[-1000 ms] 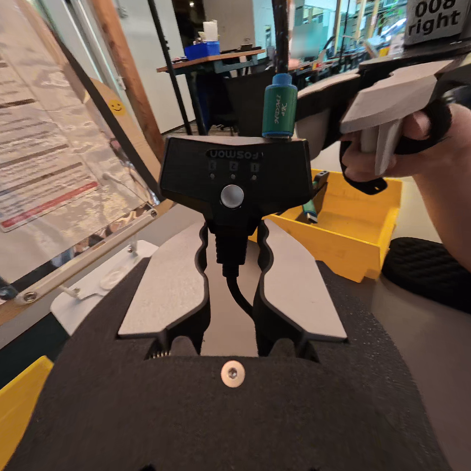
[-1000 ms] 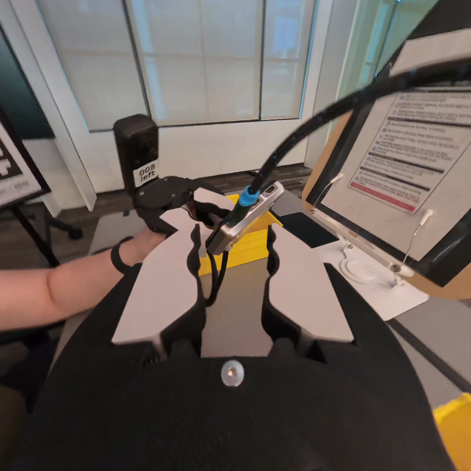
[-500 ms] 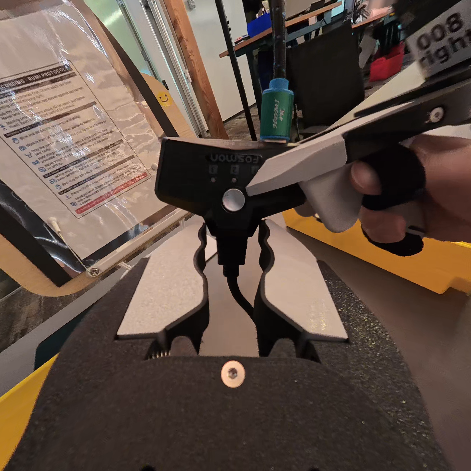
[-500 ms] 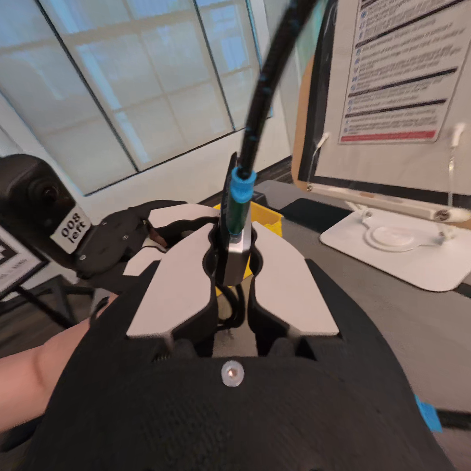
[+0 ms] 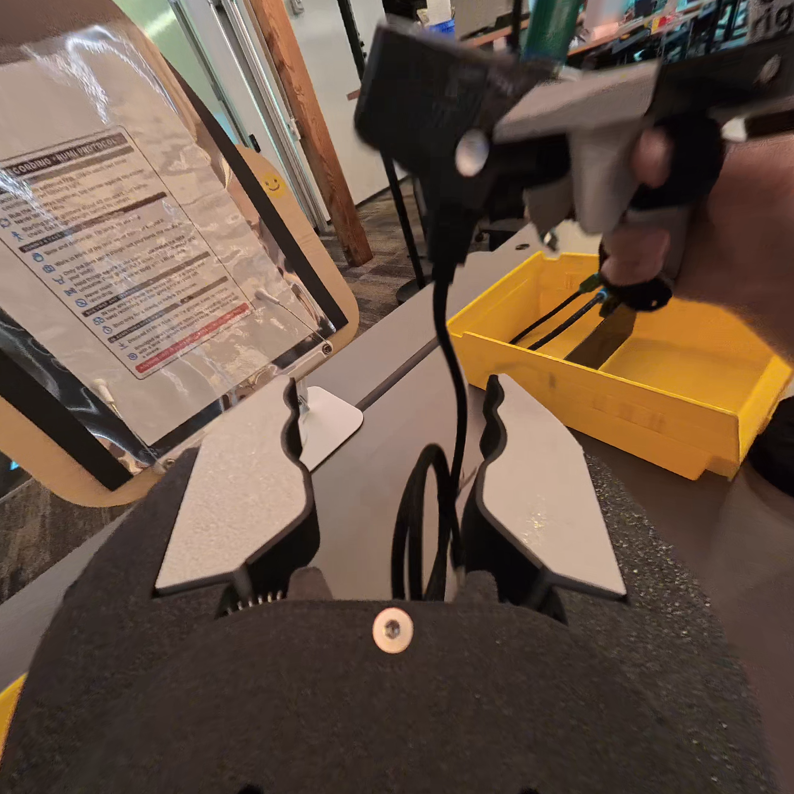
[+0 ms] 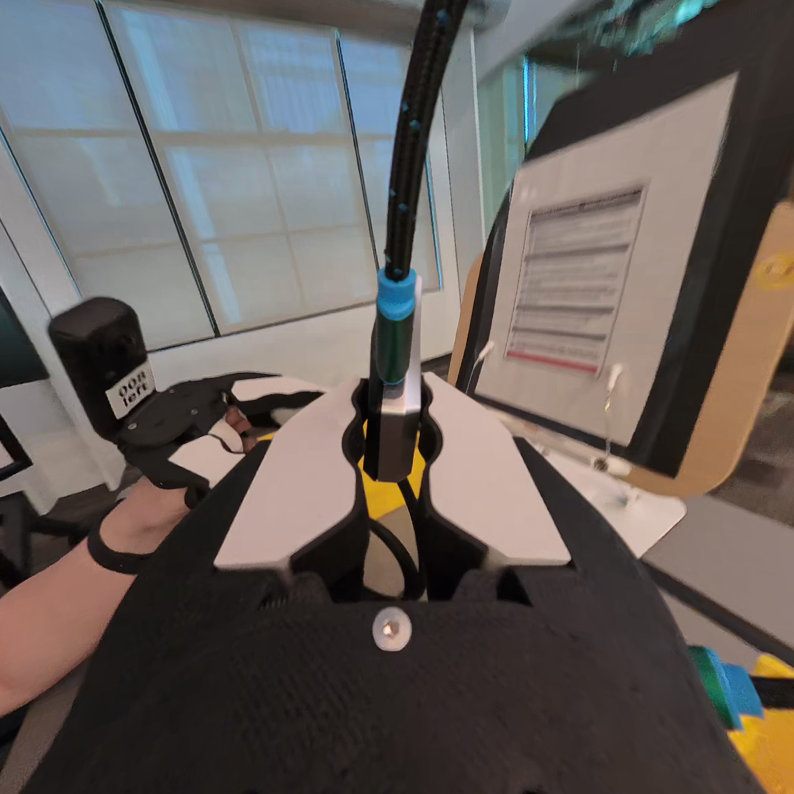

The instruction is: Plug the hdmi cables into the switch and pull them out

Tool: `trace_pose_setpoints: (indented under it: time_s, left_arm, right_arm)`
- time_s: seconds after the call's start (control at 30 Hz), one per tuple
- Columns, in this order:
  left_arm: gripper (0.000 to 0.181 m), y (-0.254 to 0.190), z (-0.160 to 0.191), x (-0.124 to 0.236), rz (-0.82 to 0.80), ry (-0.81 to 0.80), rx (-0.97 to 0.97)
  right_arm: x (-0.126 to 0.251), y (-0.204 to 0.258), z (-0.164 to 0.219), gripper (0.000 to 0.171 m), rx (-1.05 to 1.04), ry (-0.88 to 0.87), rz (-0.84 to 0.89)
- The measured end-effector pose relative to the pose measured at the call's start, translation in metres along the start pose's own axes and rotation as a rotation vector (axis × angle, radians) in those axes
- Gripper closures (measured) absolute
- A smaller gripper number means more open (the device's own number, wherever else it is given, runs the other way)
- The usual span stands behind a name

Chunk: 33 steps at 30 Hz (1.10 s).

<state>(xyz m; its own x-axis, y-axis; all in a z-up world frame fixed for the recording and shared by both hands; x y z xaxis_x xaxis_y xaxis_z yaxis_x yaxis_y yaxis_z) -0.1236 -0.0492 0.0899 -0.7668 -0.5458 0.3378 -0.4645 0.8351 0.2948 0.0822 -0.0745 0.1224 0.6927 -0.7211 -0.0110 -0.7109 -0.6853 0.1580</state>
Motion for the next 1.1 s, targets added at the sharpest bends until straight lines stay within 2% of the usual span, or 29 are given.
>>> trace_pose_setpoints:
  time_s: [0.13,0.27,0.43,0.53,0.63,0.8,0.9,1.03,1.1]
  left_arm:
    - [0.100,-0.002,-0.005,0.009,0.008,0.008,-0.020]
    - [0.103,-0.002,-0.008,0.014,0.019,0.007,-0.027]
    - [0.104,-0.003,-0.008,0.014,0.055,0.008,-0.008]
    - [0.104,-0.005,-0.006,0.012,0.058,0.025,-0.014]
    - [0.105,-0.008,-0.006,0.010,0.053,0.029,-0.024]
    - [0.105,-0.010,-0.005,0.007,0.055,0.047,-0.046]
    - [0.105,-0.009,-0.003,0.005,0.063,0.062,-0.039]
    - [0.105,-0.010,-0.002,0.003,0.078,0.078,-0.040]
    - [0.106,-0.011,-0.001,0.003,0.082,0.084,-0.045]
  right_arm:
    - [0.051,0.006,-0.036,0.149,0.117,-0.220,0.083]
    - [0.107,0.014,-0.061,0.150,0.265,-0.440,0.241]
    - [0.157,0.003,-0.071,0.150,0.413,-0.521,0.525]
    - [0.163,-0.026,-0.065,0.150,0.421,-0.378,0.673]
    - [0.153,-0.058,-0.049,0.149,0.408,-0.153,0.703]
    - [0.125,-0.099,0.002,0.150,0.488,0.406,0.582]
    - [0.119,-0.116,0.037,0.149,0.531,0.744,0.582]
    - [0.108,-0.120,0.057,0.149,0.488,0.862,0.484]
    - [0.103,-0.115,0.065,0.149,0.555,0.931,0.437]
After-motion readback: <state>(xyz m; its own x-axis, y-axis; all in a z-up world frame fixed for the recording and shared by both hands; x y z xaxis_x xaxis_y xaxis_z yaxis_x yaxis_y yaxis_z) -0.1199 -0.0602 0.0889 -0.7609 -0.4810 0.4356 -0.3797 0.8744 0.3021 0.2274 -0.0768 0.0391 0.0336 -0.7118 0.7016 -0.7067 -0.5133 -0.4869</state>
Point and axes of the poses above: each gripper's, where its closed fingertips meet, x back along the fingers, z out of its underside, y = z × x across the jaws, the point moved 8 cm from there along x, back along the fingers, and after that the axes turned 12 degrees about y, right-handed, at the moved point
